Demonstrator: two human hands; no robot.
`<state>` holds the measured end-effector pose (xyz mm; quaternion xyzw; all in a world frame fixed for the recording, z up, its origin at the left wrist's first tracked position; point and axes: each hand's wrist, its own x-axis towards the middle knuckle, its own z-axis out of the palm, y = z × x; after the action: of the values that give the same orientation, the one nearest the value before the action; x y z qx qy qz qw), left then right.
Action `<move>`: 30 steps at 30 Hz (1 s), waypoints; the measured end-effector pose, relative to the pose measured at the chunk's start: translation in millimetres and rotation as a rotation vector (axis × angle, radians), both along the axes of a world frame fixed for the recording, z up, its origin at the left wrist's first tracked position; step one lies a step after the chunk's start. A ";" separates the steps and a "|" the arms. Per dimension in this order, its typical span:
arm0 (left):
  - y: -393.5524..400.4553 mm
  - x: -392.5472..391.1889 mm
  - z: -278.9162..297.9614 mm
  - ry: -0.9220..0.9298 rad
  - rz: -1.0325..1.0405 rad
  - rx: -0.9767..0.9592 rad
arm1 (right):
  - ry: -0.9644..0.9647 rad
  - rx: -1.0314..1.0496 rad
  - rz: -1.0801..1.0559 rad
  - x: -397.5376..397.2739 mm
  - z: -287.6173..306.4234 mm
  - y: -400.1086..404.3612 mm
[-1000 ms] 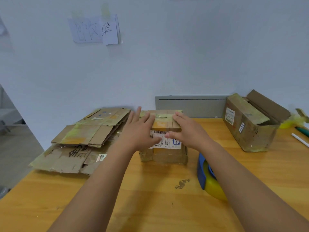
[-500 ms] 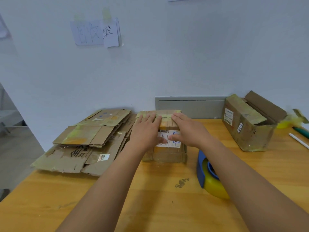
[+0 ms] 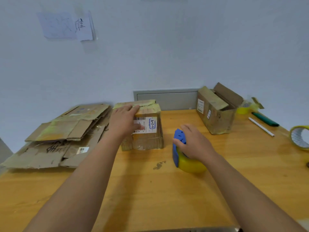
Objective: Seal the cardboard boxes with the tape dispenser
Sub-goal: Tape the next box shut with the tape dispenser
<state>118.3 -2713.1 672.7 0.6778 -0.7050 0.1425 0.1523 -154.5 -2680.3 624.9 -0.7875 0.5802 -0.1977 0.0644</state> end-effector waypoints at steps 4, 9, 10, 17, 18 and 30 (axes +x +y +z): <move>2.8 -0.6 -2.0 0.007 -0.001 -0.010 | 0.062 0.064 -0.096 -7.0 -22.2 19.8; 6.1 -1.3 -2.2 0.007 0.009 0.002 | 0.164 0.085 -0.126 5.6 -44.4 31.5; 6.5 -1.7 -2.0 0.006 0.011 0.002 | 0.176 0.085 -0.149 8.7 -46.7 31.2; 10.4 -1.2 -1.7 0.003 0.003 0.004 | 0.232 0.005 -0.257 21.1 -50.0 25.7; 10.5 -0.9 -2.1 0.003 0.000 0.005 | 0.203 -0.015 -0.263 21.1 -49.8 26.3; 1.7 5.5 -5.1 0.001 -0.033 0.009 | -0.469 -0.333 0.014 22.0 42.7 23.8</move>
<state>123.7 -2711.5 667.6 0.6666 -0.7169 0.1366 0.1518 -132.5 -2656.5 667.6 -0.7240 0.5035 -0.4665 0.0680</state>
